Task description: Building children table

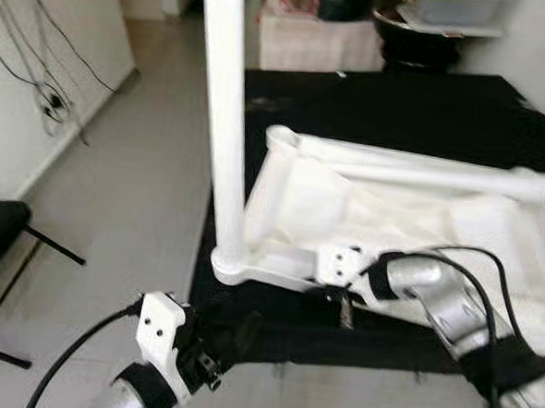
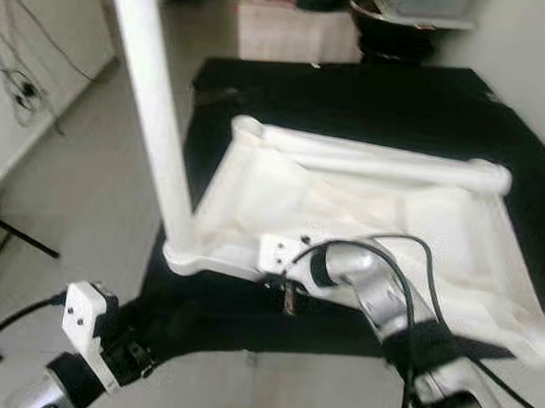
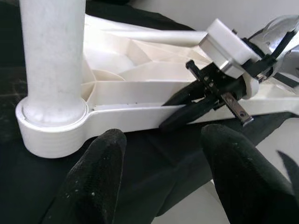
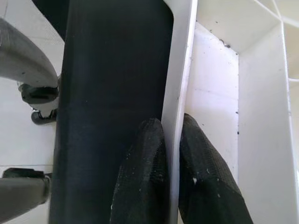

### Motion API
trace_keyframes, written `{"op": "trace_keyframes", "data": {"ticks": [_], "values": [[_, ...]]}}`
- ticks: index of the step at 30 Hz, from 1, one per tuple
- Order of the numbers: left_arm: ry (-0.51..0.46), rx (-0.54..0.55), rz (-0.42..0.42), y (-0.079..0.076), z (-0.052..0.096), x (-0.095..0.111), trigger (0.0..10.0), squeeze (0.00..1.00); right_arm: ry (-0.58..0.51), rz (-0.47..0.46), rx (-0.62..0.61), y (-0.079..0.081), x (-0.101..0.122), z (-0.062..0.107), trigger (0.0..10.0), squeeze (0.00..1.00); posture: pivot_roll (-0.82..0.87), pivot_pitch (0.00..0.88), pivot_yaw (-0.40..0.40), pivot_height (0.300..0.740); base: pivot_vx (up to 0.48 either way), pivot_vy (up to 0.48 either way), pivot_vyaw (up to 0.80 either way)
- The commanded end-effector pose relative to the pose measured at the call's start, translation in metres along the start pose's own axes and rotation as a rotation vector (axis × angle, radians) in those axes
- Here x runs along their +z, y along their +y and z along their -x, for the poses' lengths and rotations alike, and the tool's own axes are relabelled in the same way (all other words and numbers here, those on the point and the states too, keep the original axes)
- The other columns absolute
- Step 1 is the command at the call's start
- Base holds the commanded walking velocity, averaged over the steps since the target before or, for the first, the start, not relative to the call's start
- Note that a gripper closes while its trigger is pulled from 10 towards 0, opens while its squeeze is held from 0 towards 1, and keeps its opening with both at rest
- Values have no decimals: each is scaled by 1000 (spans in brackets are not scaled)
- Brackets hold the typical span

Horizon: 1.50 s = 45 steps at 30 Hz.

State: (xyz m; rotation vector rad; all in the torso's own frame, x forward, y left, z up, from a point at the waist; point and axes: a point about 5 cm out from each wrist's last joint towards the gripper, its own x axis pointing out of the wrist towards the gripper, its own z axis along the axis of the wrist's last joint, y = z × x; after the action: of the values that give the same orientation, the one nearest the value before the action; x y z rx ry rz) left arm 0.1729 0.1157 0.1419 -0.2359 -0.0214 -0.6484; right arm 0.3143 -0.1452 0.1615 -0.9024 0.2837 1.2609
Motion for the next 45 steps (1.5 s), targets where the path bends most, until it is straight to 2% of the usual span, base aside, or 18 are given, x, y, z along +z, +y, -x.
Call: {"op": "trace_keyframes", "data": {"ticks": [1, 6, 8, 11, 16, 18, 19, 20, 21, 24, 25, 26, 27, 30, 37, 42, 43, 45], "values": [[16, 12, 15, 0, 2, -3, 10000, 0, -120, 221, -65, -18, 39, 7, 0, 0, 51, 103, -9, 740, 0, 0, 0], [14, 23, 20, -4, 5, -2, 10000, 0, -99, 298, -60, -33, 39, 8, 0, 0, 64, 123, -15, 740, 0, 0, 0], [14, 23, 25, -7, 8, 0, 10000, 0, -45, 360, -66, -42, 35, 10, 0, 0, 66, 136, -17, 740, 0, 0, 0], [15, 22, 27, -8, 8, 0, 10000, 0, -24, 377, -70, -46, 33, 11, 0, 0, 67, 138, -17, 740, 0, 0, 0], [21, 15, 39, -13, 10, 1, 10000, 0, 171, 491, -80, -65, 15, 23, 0, 0, 78, 151, -22, 740, 0, 0, 0], [21, 15, 41, -13, 10, 1, 10000, 0, 226, 493, -68, -69, 10, 27, 0, 0, 78, 153, -24, 740, 0, 0, 0], [21, 15, 42, -14, 11, 1, 10000, 0, 279, 494, -80, -73, 5, 33, 4000, 0, 77, 152, -25, 740, 0, 0, 0], [21, 15, 42, -14, 11, 1, 10000, 0, 279, 494, -80, -73, 5, 33, 4000, 0, 77, 152, -25, 740, 0, 0, 0], [21, 16, 44, -15, 11, 1, 10000, 0, 340, 479, -99, -77, -1, 39, 10000, 0, 77, 152, -26, 740, 0, 0, 0], [21, 17, 46, -15, 11, 1, 10000, 0, 453, 466, -140, -85, -12, 50, 10000, 0, 77, 154, -25, 740, 0, 0, 0], [20, 17, 48, -15, 11, 1, 10000, 0, 510, 444, -156, -88, -18, 57, 10000, 612, 76, 154, -24, 740, 0, 0, 0], [20, 17, 48, -15, 11, 1, 10000, 0, 510, 444, -156, -88, -18, 57, 10000, 612, 76, 154, -24, 740, 0, 0, 0], [20, 17, 48, -15, 10, 1, 10000, 0, 563, 428, -170, -89, -24, 65, 10000, 1000, 74, 152, -22, 740, 0, 0, 0], [20, 16, 49, -15, 9, 1, 10000, 0, 623, 388, -149, -88, -35, 78, 10000, 1000, 72, 148, -21, 740, 0, 0, 0], [20, 14, 50, -12, 8, 1, 10000, 0, 506, 245, 15, -68, -45, 100, 10000, 1000, 57, 141, -9, 740, 0, 0, 0], [21, 11, 50, -11, 7, 0, 10000, 0, 366, 165, 29, -66, -36, 110, 10000, 1000, 52, 132, -5, 740, 0, 0, 0], [23, 11, 50, -10, 7, 0, 10000, 0, 277, 132, 31, -65, -28, 111, 10000, 1000, 48, 129, -3, 740, 0, 0, 0], [19, 63, 68, -3, 5, 0, 10000, 0, -10, 61, -5, -59, -6, 103, 10000, 1000, 42, 121, -2, 740, 0, 0, 0]]}}
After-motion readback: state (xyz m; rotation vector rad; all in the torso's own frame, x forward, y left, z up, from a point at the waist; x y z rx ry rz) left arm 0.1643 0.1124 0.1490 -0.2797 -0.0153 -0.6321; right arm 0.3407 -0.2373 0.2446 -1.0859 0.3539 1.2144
